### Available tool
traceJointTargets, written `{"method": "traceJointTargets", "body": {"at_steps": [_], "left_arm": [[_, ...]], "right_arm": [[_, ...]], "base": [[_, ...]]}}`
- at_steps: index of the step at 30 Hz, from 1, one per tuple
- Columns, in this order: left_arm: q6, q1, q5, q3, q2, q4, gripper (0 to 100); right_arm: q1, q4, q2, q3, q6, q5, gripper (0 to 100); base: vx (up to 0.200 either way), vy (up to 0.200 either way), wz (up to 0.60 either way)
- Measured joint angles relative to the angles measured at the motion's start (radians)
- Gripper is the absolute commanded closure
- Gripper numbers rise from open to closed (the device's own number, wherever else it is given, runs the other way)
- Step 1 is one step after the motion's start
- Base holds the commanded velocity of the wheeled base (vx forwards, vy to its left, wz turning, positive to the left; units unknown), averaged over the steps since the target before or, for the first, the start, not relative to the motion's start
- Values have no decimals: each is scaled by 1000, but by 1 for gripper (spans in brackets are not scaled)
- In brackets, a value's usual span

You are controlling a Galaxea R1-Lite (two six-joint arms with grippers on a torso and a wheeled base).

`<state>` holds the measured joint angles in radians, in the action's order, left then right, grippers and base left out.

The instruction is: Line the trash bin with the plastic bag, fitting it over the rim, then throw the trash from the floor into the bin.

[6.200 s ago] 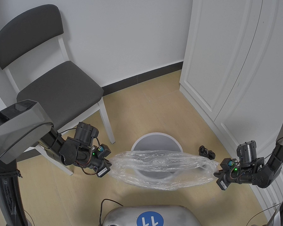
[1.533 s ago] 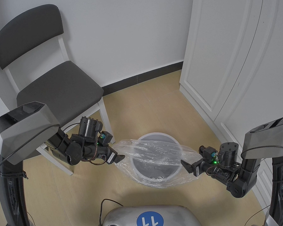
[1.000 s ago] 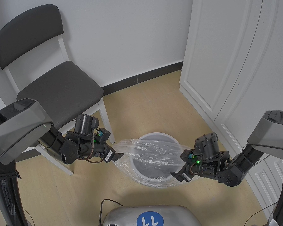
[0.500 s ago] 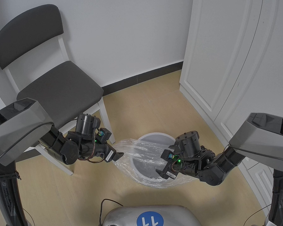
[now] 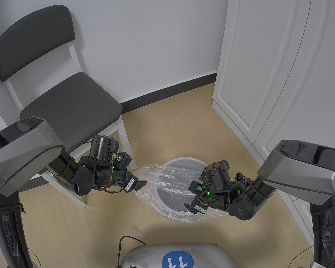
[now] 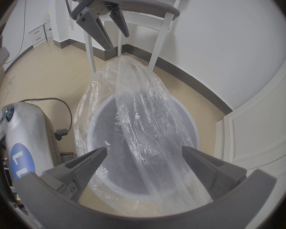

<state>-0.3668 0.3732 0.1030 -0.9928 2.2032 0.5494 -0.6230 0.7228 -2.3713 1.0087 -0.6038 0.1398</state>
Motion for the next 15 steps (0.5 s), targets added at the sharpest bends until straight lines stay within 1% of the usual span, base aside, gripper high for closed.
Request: {"method": "traceJointTargets", "body": {"at_steps": [1,15], "left_arm": [[0,0,0,0,0,0,0],[0,-3,1,-1,6,10,0]], "right_arm": [[2,2,-6,4,0,0,100],[48,11,-61,109,13,-6,100]], "base": [[0,0,0],[0,0,0]]}}
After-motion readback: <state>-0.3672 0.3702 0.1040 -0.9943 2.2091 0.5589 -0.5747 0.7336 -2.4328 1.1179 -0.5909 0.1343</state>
